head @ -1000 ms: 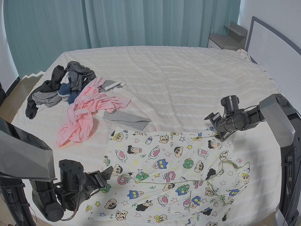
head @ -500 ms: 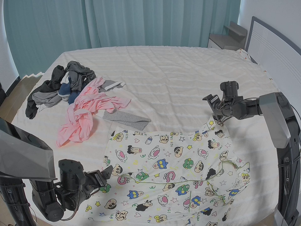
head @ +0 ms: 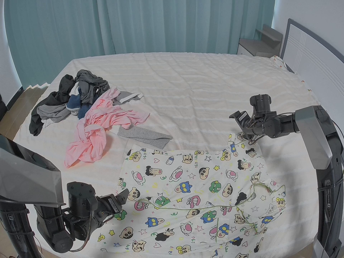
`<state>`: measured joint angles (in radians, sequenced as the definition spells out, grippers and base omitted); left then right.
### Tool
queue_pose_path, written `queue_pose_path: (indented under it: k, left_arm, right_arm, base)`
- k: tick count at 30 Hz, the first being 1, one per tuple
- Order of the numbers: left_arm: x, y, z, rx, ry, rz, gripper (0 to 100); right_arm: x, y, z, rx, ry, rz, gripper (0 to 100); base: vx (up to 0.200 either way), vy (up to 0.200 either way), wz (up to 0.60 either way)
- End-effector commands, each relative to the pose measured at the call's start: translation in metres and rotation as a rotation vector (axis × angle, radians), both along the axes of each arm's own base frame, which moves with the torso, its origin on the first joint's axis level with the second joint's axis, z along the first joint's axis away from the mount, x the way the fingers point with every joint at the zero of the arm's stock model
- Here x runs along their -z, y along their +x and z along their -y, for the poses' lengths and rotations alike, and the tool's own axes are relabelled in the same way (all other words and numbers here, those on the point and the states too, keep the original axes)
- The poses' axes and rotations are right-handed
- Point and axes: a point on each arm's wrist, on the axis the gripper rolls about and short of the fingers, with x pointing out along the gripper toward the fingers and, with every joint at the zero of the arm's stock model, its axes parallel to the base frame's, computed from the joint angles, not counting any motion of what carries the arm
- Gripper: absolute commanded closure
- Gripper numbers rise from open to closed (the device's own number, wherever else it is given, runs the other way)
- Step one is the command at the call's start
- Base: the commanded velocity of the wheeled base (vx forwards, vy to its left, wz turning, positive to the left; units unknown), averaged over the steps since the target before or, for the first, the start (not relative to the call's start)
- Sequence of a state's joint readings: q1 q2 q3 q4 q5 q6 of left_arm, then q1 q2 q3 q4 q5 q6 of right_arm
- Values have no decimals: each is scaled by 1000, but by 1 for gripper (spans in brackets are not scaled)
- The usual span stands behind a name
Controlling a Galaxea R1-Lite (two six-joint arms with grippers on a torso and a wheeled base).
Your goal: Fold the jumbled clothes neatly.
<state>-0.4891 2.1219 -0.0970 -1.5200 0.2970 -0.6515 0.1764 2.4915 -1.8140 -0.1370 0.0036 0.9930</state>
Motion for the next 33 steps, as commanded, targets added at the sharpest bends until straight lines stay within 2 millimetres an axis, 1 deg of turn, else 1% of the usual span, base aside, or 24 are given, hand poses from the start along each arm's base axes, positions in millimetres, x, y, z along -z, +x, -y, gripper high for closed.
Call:
queue_pose_path:
  k: [1, 3, 6, 7, 8, 9, 11, 12, 13, 14, 16, 18, 19, 20, 21, 22, 23, 24, 26, 28, 29, 31, 33]
  left_arm:
    - [1, 0, 0, 1, 3, -5, 0]
    - [1, 0, 0, 1, 2, -4, 0]
    - [-1, -3, -1, 2, -7, 9, 0]
    - [-3, -5, -1, 8, -13, 13, 0]
    - [-3, -5, -1, 9, -16, 16, 0]
    - [-4, -6, -1, 10, -20, 21, 0]
    - [-6, -6, -1, 10, -24, 29, 0]
    - [-7, -6, -1, 12, -26, 31, 0]
    - [-7, -6, -1, 10, -27, 31, 0]
    - [-8, -6, -2, 10, -28, 34, 0]
    - [-9, -6, -2, 9, -36, 39, 0]
    - [-8, -7, -2, 8, -34, 32, 0]
    - [-8, -7, -2, 8, -34, 32, 0]
    - [-7, -7, -2, 9, -32, 26, 0]
    - [-6, -8, -1, 12, -36, 24, 0]
    - [-6, -8, 0, 11, -41, 20, 0]
    - [-6, -8, 0, 11, -41, 20, 0]
    - [-5, -8, 1, 11, -50, 17, 0]
    - [-5, -9, 2, 14, -55, 16, 0]
    - [-5, -9, 2, 14, -58, 15, 0]
    - [-5, -10, 2, 14, -57, 14, 0]
    - [-5, -10, 2, 14, -56, 11, 0]
    - [-1, -9, 2, 14, -49, -1, 0]
  right_arm:
    - [-5, -23, 0, -47, -69, -41, 0]
    - [-10, -39, 5, -69, -112, -61, 0]
    - [-20, -63, 19, -82, -151, -85, 0]
    - [-27, -76, 30, -76, -163, -86, 0]
    - [-28, -79, 32, -75, -165, -85, 0]
    - [-38, -96, 45, -78, -185, -65, 0]
    - [-47, -119, 63, -103, -217, -36, 0]
    - [-49, -134, 72, -130, -242, -28, 0]
    - [-49, -138, 74, -140, -250, -25, 0]
    - [-49, -163, 90, -190, -296, -10, 0]
    - [-48, -188, 104, -230, -335, 6, 0]
    - [-46, -207, 115, -247, -365, 15, 0]
    - [-46, -210, 117, -248, -369, 13, 0]
    - [-45, -222, 123, -254, -392, 14, 0]
    - [-44, -230, 129, -257, -412, 9, 0]
    - [-43, -236, 134, -258, -429, 6, 0]
    - [-43, -236, 134, -258, -429, 6, 0]
    - [-39, -244, 143, -264, -454, -8, 0]
    - [-33, -250, 151, -262, -465, -28, 0]
    - [-29, -251, 154, -260, -463, -44, 0]
    - [-24, -249, 159, -257, -450, -63, 0]
    - [-15, -245, 165, -264, -435, -81, 0]
    - [-9, -242, 171, -290, -456, -74, 0]
  base:
    - [0, 0, 0]
    - [0, 0, 0]
    - [0, 0, 0]
    - [0, 0, 0]
    - [0, 0, 0]
    - [0, 0, 0]
    - [0, 0, 0]
    - [0, 0, 0]
    - [0, 0, 0]
    - [0, 0, 0]
    - [0, 0, 0]
    - [0, 0, 0]
    - [0, 0, 0]
    - [0, 0, 0]
    - [0, 0, 0]
    - [0, 0, 0]
    - [0, 0, 0]
    - [0, 0, 0]
    - [0, 0, 0]
    - [0, 0, 0]
    - [0, 0, 0]
    - [0, 0, 0]
    - [0, 0, 0]
